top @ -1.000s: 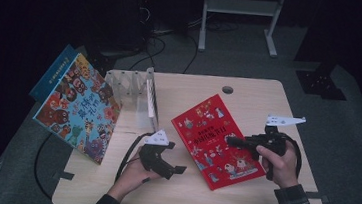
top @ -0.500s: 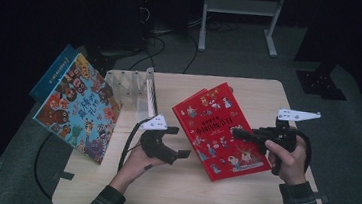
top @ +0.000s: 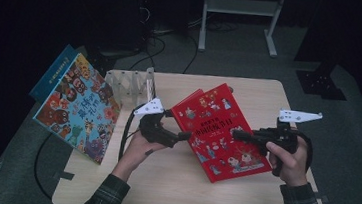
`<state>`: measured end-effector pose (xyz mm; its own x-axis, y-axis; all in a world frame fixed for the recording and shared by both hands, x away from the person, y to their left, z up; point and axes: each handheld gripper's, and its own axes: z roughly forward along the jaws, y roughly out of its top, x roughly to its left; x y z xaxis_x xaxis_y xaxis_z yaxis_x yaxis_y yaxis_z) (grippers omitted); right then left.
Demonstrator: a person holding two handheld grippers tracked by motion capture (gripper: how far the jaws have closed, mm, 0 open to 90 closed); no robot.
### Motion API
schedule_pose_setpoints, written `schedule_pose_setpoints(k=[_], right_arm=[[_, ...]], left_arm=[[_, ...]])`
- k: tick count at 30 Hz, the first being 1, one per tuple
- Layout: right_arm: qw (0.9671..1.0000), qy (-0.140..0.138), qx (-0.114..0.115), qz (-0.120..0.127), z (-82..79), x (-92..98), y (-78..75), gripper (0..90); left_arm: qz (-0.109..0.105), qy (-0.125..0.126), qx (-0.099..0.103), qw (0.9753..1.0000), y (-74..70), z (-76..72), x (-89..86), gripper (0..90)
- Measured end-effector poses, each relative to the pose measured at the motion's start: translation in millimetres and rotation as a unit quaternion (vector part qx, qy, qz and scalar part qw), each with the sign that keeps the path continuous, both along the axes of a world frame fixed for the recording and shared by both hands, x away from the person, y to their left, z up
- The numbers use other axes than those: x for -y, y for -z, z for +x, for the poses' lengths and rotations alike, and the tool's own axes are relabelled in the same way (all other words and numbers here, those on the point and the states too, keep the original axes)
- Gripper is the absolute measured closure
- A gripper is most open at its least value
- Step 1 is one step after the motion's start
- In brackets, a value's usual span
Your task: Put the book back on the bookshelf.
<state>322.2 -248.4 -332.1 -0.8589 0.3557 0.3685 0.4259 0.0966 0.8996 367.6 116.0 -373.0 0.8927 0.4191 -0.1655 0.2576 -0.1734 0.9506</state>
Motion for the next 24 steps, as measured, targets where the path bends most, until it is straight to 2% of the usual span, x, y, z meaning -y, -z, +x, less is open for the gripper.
schedule_pose_setpoints(k=[3,6,16,18,19,23,24], right_arm=[[1.0,-0.002,-0.002,0.002,-0.6,-0.6,0.5,87.7],[1.0,-0.005,-0.002,0.005,-0.4,-0.7,0.9,87.7],[0.9997,-0.014,-0.016,0.013,4.0,-1.3,11.1,87.6],[0.9997,-0.014,-0.019,0.01,4.7,-3.1,14.3,87.6],[0.9996,-0.014,-0.021,0.007,5.0,-5.0,17.6,87.6],[0.9997,-0.016,-0.021,0.004,6.4,-8.0,20.9,87.6],[0.9996,-0.019,-0.022,0.006,6.4,-9.6,22.7,87.5]], left_arm=[[-0.003,0.005,-0.001,1.0,-2.1,0.0,0.6,0.0],[-0.013,0.015,-0.014,0.9997,-1.4,1.1,0.3,0.0],[-0.042,0.017,-0.03,0.9985,-5.1,0.9,-3.1,0.7],[-0.051,0.022,-0.027,0.9981,-6.1,0.6,-5.2,2.2],[-0.058,0.022,-0.024,0.9978,-6.6,-0.3,-6.1,5.7],[-0.057,0.027,-0.019,0.9978,-7.4,-2.8,-4.4,9.7],[-0.072,0.03,-0.019,0.9968,-7.3,-3.3,-4.9,13.9]])
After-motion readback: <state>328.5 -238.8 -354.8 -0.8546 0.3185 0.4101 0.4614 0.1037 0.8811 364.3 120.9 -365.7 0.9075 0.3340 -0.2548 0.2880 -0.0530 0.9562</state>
